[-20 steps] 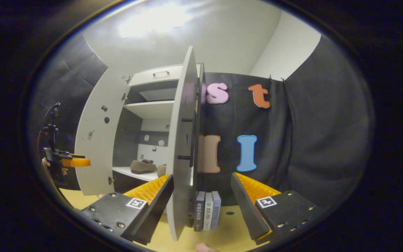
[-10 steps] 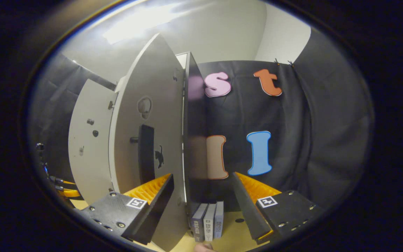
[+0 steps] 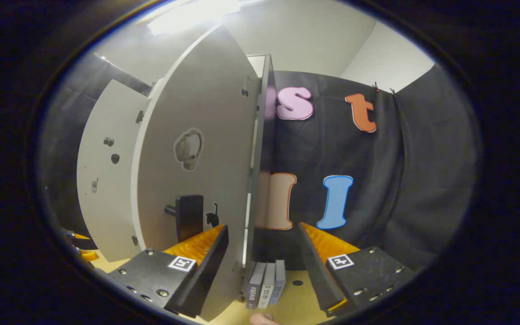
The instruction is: Grab one shoe with the right hand and put it into the shoe cabinet, grab the other shoe with the left hand and put it into the shoe cabinet; then close the right door with the right hand and the left door with the left hand.
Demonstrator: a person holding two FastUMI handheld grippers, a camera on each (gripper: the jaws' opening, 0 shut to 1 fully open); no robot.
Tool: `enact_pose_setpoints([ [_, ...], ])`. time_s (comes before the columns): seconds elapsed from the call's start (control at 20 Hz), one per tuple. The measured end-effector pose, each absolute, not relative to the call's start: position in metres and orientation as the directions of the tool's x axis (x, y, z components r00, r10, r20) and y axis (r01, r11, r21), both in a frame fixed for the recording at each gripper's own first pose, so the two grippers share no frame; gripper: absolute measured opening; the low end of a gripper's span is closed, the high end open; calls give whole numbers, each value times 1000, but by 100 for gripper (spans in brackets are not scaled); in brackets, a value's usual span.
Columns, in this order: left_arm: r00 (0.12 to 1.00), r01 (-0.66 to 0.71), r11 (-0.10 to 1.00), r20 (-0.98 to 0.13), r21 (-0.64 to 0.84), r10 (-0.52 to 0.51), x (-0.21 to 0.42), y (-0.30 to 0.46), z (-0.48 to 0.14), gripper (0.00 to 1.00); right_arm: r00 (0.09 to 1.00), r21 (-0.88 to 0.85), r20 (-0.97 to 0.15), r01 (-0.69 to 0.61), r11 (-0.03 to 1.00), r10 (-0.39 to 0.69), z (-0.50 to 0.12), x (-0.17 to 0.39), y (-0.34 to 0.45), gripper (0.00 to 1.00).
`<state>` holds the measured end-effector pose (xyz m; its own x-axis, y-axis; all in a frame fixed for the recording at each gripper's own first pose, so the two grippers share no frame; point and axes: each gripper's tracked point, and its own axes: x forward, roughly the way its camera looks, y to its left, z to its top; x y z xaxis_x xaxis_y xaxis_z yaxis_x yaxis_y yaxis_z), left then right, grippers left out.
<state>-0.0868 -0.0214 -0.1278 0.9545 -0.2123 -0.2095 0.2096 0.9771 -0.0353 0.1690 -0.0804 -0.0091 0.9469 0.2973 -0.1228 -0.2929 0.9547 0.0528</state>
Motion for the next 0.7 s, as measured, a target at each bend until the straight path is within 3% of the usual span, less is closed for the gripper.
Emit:
enact_pose_setpoints([
  [0.25,950,223,974,-214,-35,-225,-89,-22,-129,96,928,59,-169,-326,943,331,-28,178,-32,88],
  [0.4,957,194,981,-214,-27,-195,-86,-10,-128,96,913,72,-190,-355,932,362,-40,182,7,91],
  [0.7,966,140,990,-216,-13,-139,-89,19,-125,96,920,2,-160,-362,932,357,-40,188,81,92],
])
